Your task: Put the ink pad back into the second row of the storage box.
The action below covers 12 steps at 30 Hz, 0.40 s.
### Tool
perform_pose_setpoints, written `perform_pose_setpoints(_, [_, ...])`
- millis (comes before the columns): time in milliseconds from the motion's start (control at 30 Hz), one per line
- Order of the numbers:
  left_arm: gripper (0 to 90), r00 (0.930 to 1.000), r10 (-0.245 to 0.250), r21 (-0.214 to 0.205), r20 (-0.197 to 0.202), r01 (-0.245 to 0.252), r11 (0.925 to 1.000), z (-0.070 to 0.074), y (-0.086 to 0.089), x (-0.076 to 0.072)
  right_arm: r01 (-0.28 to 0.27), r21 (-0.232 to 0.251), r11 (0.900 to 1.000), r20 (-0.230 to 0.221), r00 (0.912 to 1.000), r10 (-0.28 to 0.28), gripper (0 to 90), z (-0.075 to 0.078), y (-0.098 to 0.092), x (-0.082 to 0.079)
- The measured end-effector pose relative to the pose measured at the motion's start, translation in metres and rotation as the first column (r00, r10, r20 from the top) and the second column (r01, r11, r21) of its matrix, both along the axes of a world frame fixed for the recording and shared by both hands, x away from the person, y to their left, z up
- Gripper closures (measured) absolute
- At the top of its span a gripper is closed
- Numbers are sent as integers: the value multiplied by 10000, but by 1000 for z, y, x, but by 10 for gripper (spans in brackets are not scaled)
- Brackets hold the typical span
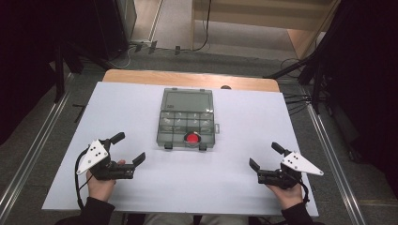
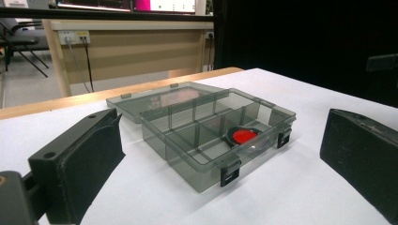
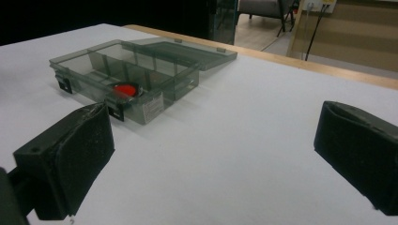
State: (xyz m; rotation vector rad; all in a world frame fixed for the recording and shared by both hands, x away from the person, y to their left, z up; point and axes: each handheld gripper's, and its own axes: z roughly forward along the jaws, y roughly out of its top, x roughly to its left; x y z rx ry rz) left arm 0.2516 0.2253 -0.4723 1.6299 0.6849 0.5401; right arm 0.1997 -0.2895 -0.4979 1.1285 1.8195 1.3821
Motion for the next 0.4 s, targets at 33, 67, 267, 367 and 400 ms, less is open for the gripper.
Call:
perform_pose_setpoints(33, [0,10000,-3,1,-6,3,10000,0,0,0,9,27,10000,-39,10000,-9,0,-4,0,-1])
perform_pose_setpoints(67, [0,10000,-3,1,-6,3,10000,0,0,0,9,27,10000,-39,10000,-9,0,-4,0,-1])
perform_pose_setpoints(267, [0,9999,-96,-9,-44,96,10000,0,-2,-1,556,171,9983,260,9981,-561,0,-7,-4,-5])
perform_pose_setpoints(367, [0,9999,-112,19,-57,112,9999,0,-2,-1,697,397,9968,269,9971,-708,0,-7,-6,-6])
perform_pose_setpoints(400, [0,9999,-123,14,-48,123,9999,0,-3,0,725,431,9964,220,9971,-735,0,-8,-7,-6])
